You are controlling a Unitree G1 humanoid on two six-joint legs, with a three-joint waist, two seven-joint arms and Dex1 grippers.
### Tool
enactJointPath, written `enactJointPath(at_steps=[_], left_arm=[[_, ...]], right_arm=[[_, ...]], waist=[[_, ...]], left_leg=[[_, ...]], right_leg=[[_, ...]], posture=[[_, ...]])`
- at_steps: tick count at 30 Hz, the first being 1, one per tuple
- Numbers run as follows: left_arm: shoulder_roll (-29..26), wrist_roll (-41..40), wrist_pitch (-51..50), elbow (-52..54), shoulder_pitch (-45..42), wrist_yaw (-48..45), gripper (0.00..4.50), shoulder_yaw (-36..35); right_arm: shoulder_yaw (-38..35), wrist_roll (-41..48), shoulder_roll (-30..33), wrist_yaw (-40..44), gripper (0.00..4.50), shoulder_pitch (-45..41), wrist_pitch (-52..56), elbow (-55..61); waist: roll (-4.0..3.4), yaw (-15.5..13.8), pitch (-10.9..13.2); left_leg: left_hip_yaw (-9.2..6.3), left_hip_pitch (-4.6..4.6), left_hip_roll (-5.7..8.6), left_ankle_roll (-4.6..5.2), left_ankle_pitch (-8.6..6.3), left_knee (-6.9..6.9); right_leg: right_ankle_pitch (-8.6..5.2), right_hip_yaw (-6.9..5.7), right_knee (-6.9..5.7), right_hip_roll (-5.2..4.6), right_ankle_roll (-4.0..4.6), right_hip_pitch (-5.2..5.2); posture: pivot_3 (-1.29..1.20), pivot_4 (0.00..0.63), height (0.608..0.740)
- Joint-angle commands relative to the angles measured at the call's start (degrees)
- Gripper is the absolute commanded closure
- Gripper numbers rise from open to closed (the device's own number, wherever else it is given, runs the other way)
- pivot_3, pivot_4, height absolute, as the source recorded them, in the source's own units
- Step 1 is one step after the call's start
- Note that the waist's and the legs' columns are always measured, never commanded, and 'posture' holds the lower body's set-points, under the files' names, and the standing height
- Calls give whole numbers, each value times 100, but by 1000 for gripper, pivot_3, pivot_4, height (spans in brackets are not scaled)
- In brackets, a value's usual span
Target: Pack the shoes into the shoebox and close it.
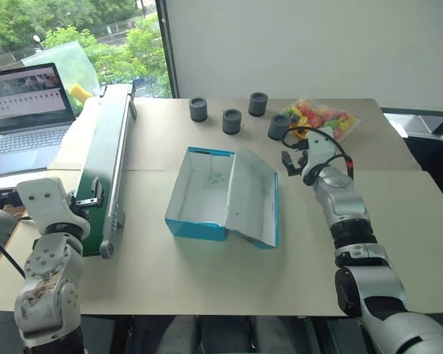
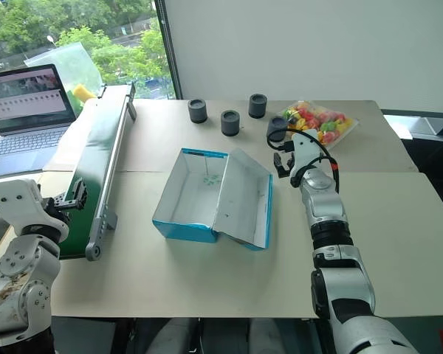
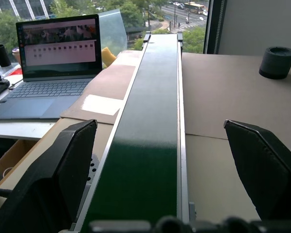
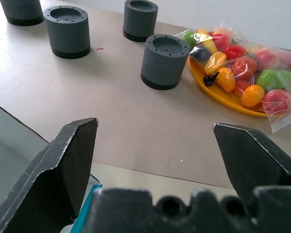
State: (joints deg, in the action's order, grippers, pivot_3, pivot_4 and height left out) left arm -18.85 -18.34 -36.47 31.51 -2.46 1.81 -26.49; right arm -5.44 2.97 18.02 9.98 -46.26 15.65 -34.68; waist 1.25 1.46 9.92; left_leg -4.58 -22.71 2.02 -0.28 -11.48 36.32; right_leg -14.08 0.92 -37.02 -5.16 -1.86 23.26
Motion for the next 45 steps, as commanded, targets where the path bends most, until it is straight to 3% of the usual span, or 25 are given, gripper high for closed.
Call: enactJointPath(at_steps=[1,3,8,12,15,20,27,45], left_arm=[[-184,73,-143,-74,-174,-106,0,173],[-316,167,-219,-255,-206,-213,0,320],[-329,77,-343,-395,-122,-214,0,59],[-294,-5,-396,-472,-160,-214,0,-70],[-275,-57,-474,-508,-184,-217,0,-146],[-293,-121,-605,-479,-100,-285,0,-285],[-494,-223,-720,-685,-174,-468,0,-416],[-520,-160,-752,-1111,-451,-470,0,-167]], right_arm=[[-13,143,-261,-115,32,90,204,939],[337,207,-593,44,32,196,373,1769],[863,1822,-1127,1704,32,-47,1681,3743],[1276,2747,-848,2834,32,-35,2487,4662],[2112,2547,-378,3471,32,127,2554,5002],[2740,1697,45,3188,32,336,2305,5211],[2887,990,-233,2331,32,861,2108,5461],[2777,819,-524,1896,32,1231,2428,5385]], waist=[[0,-1,0],[0,7,0],[-2,172,1],[12,35,-6],[18,-26,-9],[21,-44,-10],[26,-34,-13],[34,-40,-17]], left_leg=[[0,0,0,0,0,0],[-1,0,-2,0,0,0],[-3,-5,-12,0,0,-7],[-15,-14,-8,1,-1,-5],[-15,-12,-7,0,-1,-2],[-11,-6,-4,-1,-1,-1],[-12,-47,-8,-3,0,-5],[-12,-44,-8,-3,0,-2]], right_leg=[[0,0,0,0,0,0],[0,-1,-2,2,0,0],[4,22,-12,11,4,28],[5,5,-6,3,2,33],[6,-2,0,-2,0,25],[8,0,-3,1,4,25],[11,22,-18,2,7,91],[18,23,-16,3,6,87]], posture=[[0,150,740],[0,150,740],[0,150,740],[0,150,740],[0,150,740],[0,150,740],[0,150,740],[0,150,740]])
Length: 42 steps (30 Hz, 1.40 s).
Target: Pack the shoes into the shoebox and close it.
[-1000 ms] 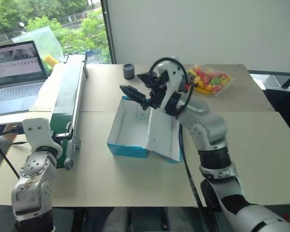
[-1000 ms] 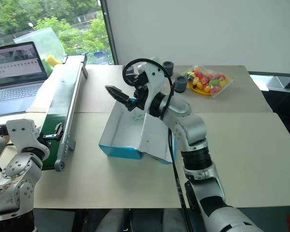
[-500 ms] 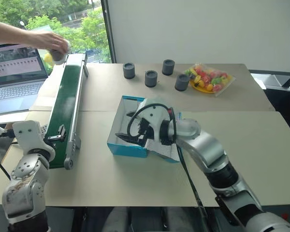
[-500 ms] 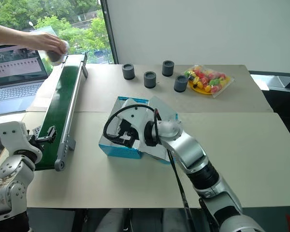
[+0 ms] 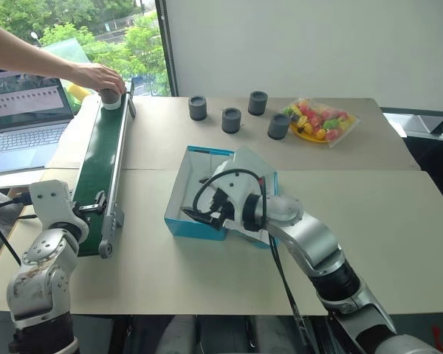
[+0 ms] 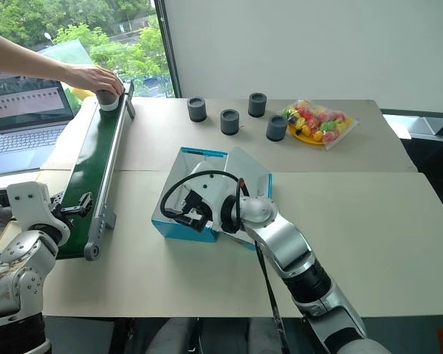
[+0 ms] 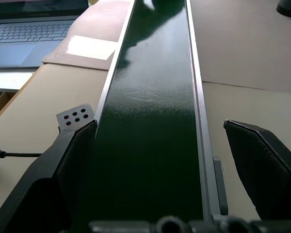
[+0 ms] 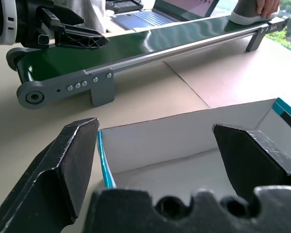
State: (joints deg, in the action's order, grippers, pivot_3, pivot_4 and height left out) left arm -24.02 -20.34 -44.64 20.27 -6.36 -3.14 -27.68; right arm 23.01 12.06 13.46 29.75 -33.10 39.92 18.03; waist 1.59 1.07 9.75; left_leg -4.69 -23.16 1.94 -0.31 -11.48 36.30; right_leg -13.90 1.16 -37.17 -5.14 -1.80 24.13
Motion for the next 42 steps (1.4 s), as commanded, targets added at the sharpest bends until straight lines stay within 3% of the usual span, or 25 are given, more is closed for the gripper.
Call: enactJointPath(at_steps=[1,42], left_arm=[[-15,36,67,7,-66,3,0,-26],[-143,198,-193,-450,-237,22,0,117]], right_arm=[[-74,-93,-84,-95,32,-91,9,111],[-329,-157,-412,-326,32,-125,159,-93]], waist=[[0,-2,0],[2,3,-1]], left_leg=[[0,1,0,0,0,0],[2,0,1,0,0,1]], right_leg=[[0,0,0,0,1,-1],[2,0,-1,0,0,1]], posture=[[0,150,740],[0,150,740]])
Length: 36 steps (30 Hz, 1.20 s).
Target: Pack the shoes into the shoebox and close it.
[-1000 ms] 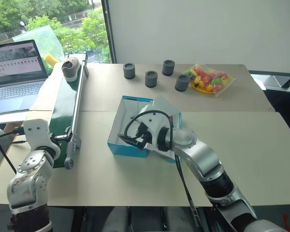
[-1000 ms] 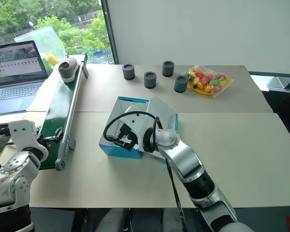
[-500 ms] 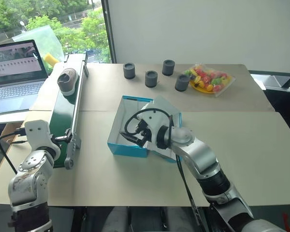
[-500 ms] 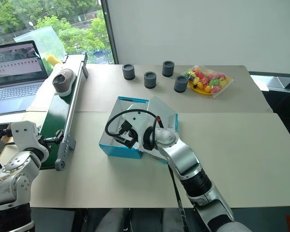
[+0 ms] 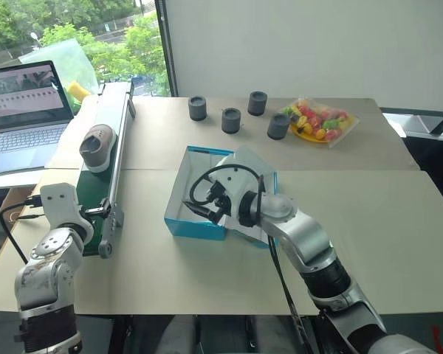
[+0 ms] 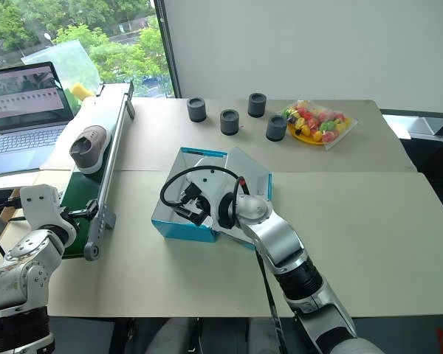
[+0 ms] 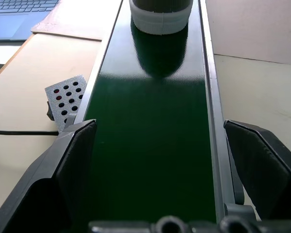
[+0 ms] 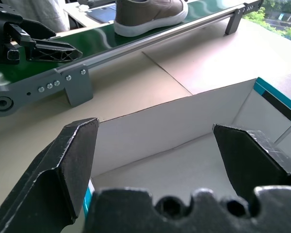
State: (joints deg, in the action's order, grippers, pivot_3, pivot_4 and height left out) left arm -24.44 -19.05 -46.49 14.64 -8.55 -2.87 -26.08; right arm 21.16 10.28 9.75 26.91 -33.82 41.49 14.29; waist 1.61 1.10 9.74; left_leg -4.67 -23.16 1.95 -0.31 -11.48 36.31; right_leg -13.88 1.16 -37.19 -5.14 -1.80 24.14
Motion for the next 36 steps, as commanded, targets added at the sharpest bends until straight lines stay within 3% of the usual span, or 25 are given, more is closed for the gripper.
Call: enactJointPath(at_steps=[1,18,25,32,36], left_arm=[[-96,68,-15,123,-13,-2,0,-46],[34,92,-221,117,-15,164,0,-173],[97,-42,-331,224,-111,206,1831,-297],[143,-34,-233,412,-267,272,1908,-277],[236,481,766,1075,-447,491,1908,190]], right_arm=[[-151,24,-43,-44,32,-51,10,286],[-421,151,-217,-4,32,-245,128,340],[-508,173,-277,-11,0,-310,182,369],[-525,183,-282,-52,0,-365,175,315],[-801,428,-499,-176,0,-403,415,207]], waist=[[0,0,0],[0,-1,0],[0,9,0],[1,2,-1],[13,-16,-1]], left_leg=[[0,0,0,0,0,0],[-2,0,0,0,0,0],[-1,4,-2,0,0,0],[-1,2,0,-1,0,0],[-1,-3,0,-2,1,3]], right_leg=[[0,0,0,0,0,0],[0,0,-1,-1,0,0],[2,1,-6,1,2,0],[2,0,-3,0,2,0],[3,-2,-2,0,2,1]], posture=[[0,150,740],[0,150,740],[0,150,740],[0,150,740],[0,150,740]])
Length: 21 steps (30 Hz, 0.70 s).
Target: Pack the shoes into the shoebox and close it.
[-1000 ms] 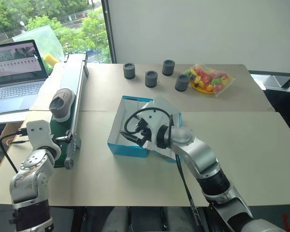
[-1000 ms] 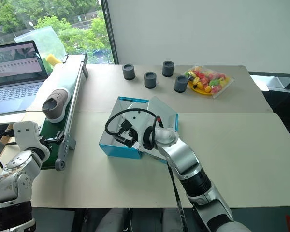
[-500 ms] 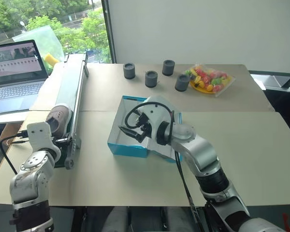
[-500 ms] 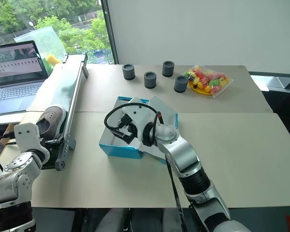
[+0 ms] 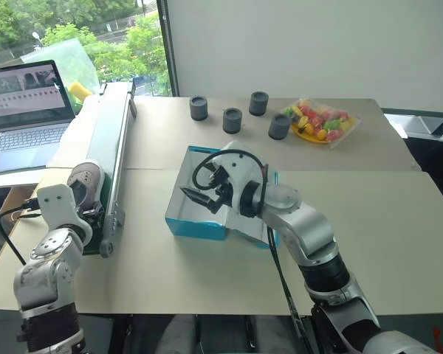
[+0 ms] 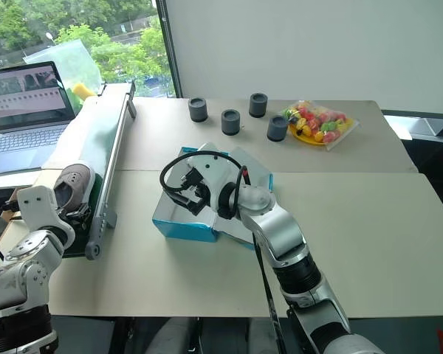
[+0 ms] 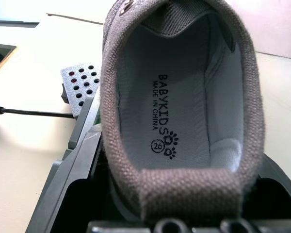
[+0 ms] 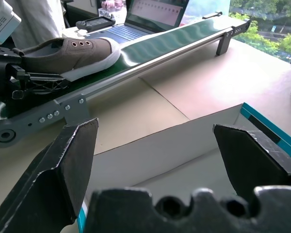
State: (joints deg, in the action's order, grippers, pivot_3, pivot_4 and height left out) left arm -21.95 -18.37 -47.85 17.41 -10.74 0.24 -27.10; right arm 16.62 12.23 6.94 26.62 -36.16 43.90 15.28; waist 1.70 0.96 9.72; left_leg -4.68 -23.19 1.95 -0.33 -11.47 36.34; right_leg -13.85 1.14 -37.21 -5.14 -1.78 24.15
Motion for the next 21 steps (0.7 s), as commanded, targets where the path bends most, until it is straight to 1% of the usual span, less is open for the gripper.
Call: enactJointPath(at_steps=[1,3,5,6,8,11,13,16,21], left_arm=[[21,522,1104,937,-235,198,1908,439],[79,634,1291,1129,-216,150,1908,728],[295,420,1020,1435,-138,-95,1908,1363],[505,131,841,1582,-84,-226,1908,1619],[813,-233,613,1783,3,-386,1908,1909],[1092,-628,292,2075,108,-563,1908,2254],[1180,-794,122,2178,107,-602,1908,2363],[1125,-885,-10,2290,60,-692,1908,2516],[1079,-1056,-192,2339,-35,-771,1908,2634]], right_arm=[[-489,364,-332,-207,0,-191,343,53],[-820,630,-578,-331,0,-266,638,-78],[-1630,1236,-1074,-618,0,-445,1268,-461],[-2097,1604,-1323,-787,0,-551,1581,-674],[-2798,2162,-1653,-1035,0,-743,2035,-966],[-3426,2940,-1850,-1328,0,-978,2533,-1286],[-3498,3172,-1813,-1449,0,-1057,2666,-1377],[-3480,3347,-1774,-1639,0,-1096,2741,-1447],[-3430,3625,-1806,-1890,0,-1078,2702,-1505]], waist=[[6,-6,0],[6,-9,-1],[6,7,-2],[5,6,-2],[7,-19,-3],[7,-7,-3],[7,43,-3],[4,169,-3],[4,156,-3]], left_leg=[[-1,-2,0,0,0,0],[-2,-4,0,-1,0,-1],[-2,-2,0,-1,0,-2],[0,3,0,-1,0,-5],[1,3,0,0,0,-4],[3,-13,2,1,0,4],[8,-13,0,2,0,2],[22,-3,-6,3,0,-3],[42,5,-6,5,0,3]], right_leg=[[1,1,1,0,0,1],[2,6,3,-3,-1,2],[2,9,3,-2,-2,2],[2,15,2,-1,-2,2],[4,18,1,-1,-4,0],[7,15,6,-3,-10,5],[7,21,2,2,-10,11],[7,38,-3,11,-9,12],[8,48,-2,17,-11,1]], posture=[[0,150,740],[0,150,740],[0,150,740],[0,150,740],[0,150,740],[0,150,740],[0,150,740],[0,150,740],[0,150,740]])
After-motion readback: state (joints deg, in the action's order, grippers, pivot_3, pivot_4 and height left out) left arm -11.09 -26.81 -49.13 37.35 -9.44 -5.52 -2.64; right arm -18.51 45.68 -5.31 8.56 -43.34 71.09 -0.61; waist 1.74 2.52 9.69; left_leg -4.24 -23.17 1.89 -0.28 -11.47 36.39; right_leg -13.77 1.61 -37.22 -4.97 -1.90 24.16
